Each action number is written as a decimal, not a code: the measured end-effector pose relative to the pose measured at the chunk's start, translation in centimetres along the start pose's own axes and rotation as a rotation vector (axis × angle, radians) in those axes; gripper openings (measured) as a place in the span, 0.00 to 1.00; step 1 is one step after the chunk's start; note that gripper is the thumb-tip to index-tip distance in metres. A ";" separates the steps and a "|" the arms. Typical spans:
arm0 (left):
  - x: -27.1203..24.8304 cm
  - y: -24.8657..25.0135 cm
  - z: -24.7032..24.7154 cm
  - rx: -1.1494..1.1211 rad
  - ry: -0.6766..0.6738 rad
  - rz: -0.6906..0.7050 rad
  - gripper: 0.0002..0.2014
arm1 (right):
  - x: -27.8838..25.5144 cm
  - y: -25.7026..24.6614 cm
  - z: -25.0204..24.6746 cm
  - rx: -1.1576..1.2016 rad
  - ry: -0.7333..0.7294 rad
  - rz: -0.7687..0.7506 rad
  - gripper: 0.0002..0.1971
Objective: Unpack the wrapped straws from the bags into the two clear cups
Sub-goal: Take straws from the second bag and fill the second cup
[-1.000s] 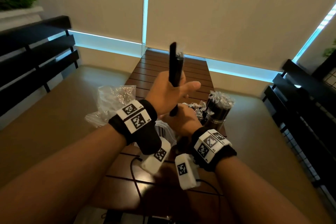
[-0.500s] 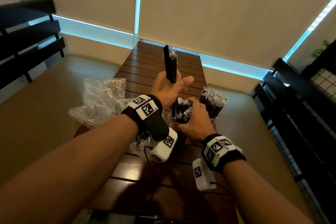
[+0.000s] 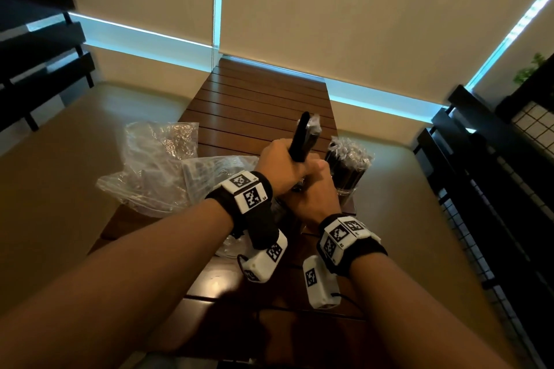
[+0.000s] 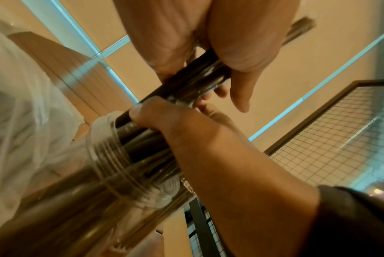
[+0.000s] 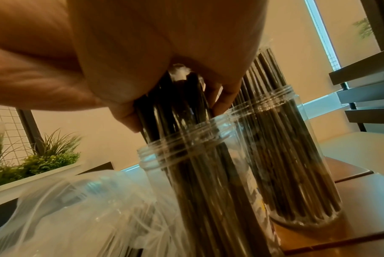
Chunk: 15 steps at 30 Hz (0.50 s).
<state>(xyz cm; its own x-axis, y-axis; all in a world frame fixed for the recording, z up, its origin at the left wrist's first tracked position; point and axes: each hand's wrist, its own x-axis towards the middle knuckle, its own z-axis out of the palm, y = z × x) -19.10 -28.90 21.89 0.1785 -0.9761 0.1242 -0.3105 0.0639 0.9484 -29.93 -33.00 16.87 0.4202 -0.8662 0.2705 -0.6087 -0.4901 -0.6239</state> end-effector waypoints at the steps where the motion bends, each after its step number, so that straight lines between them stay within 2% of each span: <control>1: 0.0 0.4 -0.1 0.050 0.022 0.025 0.14 | 0.0 0.1 0.1 0.031 0.011 0.011 0.20; 3: 0.1 1.2 -0.4 0.200 0.111 0.095 0.19 | -0.1 0.2 0.3 0.054 0.024 0.021 0.24; 5: 0.1 2.0 -0.7 0.223 0.168 0.196 0.27 | -0.2 0.2 0.4 0.001 0.027 0.029 0.30; 8: 0.5 3.1 -0.7 0.198 0.141 0.383 0.45 | -0.3 0.2 0.5 -0.074 0.037 0.047 0.30; 10: 0.7 4.0 -0.4 0.284 0.108 0.523 0.50 | -0.3 0.1 0.3 -0.089 0.030 0.082 0.29; 13: 1.1 4.0 -0.4 0.384 0.093 0.606 0.46 | -0.6 0.0 -0.1 -0.079 0.011 0.119 0.29; 15: 1.3 2.9 -0.8 0.442 0.076 0.564 0.34 | -0.8 -0.1 -0.4 -0.050 0.012 0.114 0.29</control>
<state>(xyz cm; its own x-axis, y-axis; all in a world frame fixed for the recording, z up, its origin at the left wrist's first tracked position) -19.02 -29.84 25.01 -0.0608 -0.8009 0.5956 -0.7209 0.4480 0.5288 -30.53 -32.30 17.03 0.3386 -0.9174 0.2091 -0.6846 -0.3927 -0.6141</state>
